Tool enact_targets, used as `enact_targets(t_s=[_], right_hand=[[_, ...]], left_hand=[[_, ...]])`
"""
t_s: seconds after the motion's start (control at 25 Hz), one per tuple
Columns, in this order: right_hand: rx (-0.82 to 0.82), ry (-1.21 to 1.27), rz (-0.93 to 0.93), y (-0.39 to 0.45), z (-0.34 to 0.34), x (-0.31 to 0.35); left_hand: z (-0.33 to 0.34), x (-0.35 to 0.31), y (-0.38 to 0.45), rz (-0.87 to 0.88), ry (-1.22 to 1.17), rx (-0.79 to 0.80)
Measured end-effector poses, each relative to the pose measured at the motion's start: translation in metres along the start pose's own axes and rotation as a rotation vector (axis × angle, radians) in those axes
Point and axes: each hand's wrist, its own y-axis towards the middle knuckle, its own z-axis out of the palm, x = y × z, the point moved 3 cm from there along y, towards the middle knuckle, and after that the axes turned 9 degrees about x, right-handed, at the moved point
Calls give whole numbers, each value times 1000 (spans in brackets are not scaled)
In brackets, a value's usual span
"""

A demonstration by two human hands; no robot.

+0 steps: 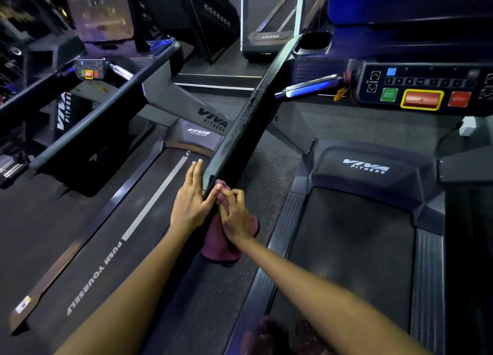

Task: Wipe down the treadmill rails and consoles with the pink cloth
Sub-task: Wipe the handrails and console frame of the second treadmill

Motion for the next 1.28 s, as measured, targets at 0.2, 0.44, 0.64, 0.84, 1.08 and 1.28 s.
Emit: enact_targets(t_s=[0.2, 0.44, 0.64, 0.84, 1.08, 1.28], right_hand=[[-77, 196, 316, 35, -7, -25], [-160, 132, 151, 53, -18, -8], [-121, 265, 250, 47, -7, -35], [-270, 198, 220, 86, -31, -18], [-255, 141, 137, 38, 4, -24], [-285, 201, 327, 99, -32, -27]], left_hand=[[2, 0, 0, -55, 9, 40], [4, 6, 4, -71, 60, 83], [5, 6, 4, -113, 48, 119], [4, 6, 4, -121, 58, 128], [5, 7, 3, -126, 37, 114], [5, 6, 3, -121, 55, 121]])
